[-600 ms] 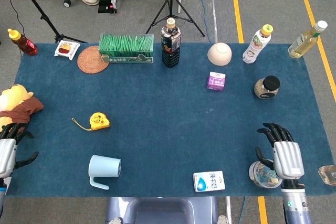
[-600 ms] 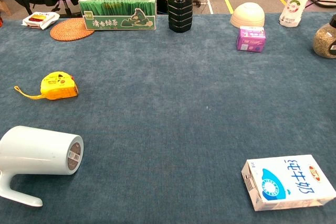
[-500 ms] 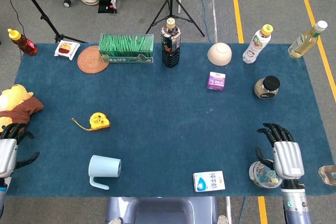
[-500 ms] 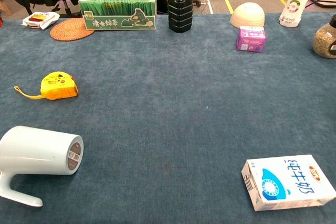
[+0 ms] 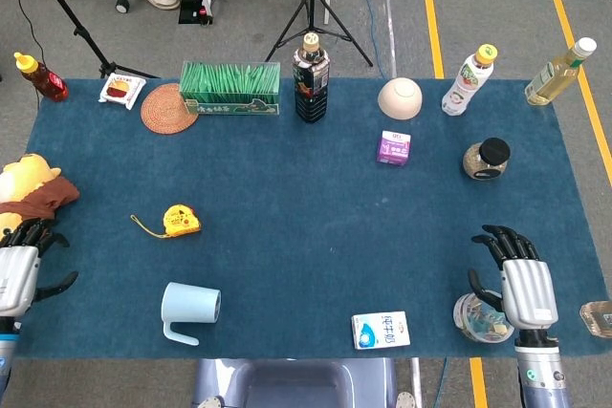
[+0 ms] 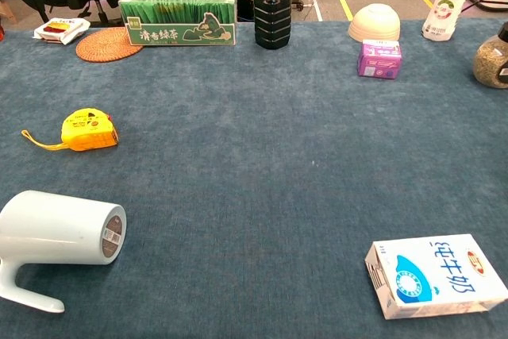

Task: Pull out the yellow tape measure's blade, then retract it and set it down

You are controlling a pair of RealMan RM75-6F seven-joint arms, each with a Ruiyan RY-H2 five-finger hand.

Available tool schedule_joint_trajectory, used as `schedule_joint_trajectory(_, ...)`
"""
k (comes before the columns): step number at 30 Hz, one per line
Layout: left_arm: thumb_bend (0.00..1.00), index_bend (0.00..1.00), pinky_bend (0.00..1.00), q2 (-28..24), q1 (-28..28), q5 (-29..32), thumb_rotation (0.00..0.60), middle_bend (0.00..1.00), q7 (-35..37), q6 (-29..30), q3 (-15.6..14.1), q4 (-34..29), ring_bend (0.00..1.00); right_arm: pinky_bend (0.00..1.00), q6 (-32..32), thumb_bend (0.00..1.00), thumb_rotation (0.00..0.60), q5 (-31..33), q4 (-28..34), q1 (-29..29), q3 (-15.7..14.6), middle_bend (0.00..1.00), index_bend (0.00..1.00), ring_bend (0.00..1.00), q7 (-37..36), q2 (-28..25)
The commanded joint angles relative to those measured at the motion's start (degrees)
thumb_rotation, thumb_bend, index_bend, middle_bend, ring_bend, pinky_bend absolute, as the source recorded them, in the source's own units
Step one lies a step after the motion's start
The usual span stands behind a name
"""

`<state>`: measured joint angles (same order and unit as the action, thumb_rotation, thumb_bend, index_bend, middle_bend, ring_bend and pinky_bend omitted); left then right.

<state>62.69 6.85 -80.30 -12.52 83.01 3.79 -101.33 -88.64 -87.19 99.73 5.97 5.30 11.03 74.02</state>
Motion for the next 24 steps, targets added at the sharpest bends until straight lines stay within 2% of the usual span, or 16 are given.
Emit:
schedule_joint_trajectory(1,0.16,0.42,0.3,0.0,0.51,-0.04,0.6,0.25,-0.51,-0.49,0.25,-0.17,0.16,0.21,0.17,0.4,0.563,-0.01,-0.04,0.02,-0.04,0.23,0.3,0.19,-0.12,0.0)
schedule_joint_trajectory(10,0.16,0.42,0.3,-0.04,2.68,1.14,0.6,0.25,-2.48,-3.44,1.0,-0.27,0.16,0.21,1.38,0.4,0.562,0.12,-0.36,0.5,-0.08,0.23,0.3,0.19,-0.58,0.05)
schedule_joint_trajectory(15,0.16,0.42,0.3,0.52,7.59,6.39,0.6,0.25,-6.06,-11.76,2.49,-0.49,0.16,0.21,2.66,0.4,0.566,0.97,-0.99,1.16,0.32,0.23,0.29,0.19,-0.84,0.37)
schedule_joint_trajectory(22,0.16,0.42,0.3,2.57,11.99,11.52,0.6,0.25,-10.8,-16.52,4.23,0.41,0.16,0.21,3.09,0.4,0.562,1.85,-1.49,1.33,0.71,0.23,0.29,0.19,-1.11,0.39)
schedule_joint_trajectory(24,0.16,0.38,0.3,3.25,13.05,12.44,0.6,0.25,-11.57,-17.63,4.54,0.95,0.16,0.21,3.19,0.4,0.562,2.01,-1.57,1.37,0.76,0.23,0.29,0.19,-1.19,0.38)
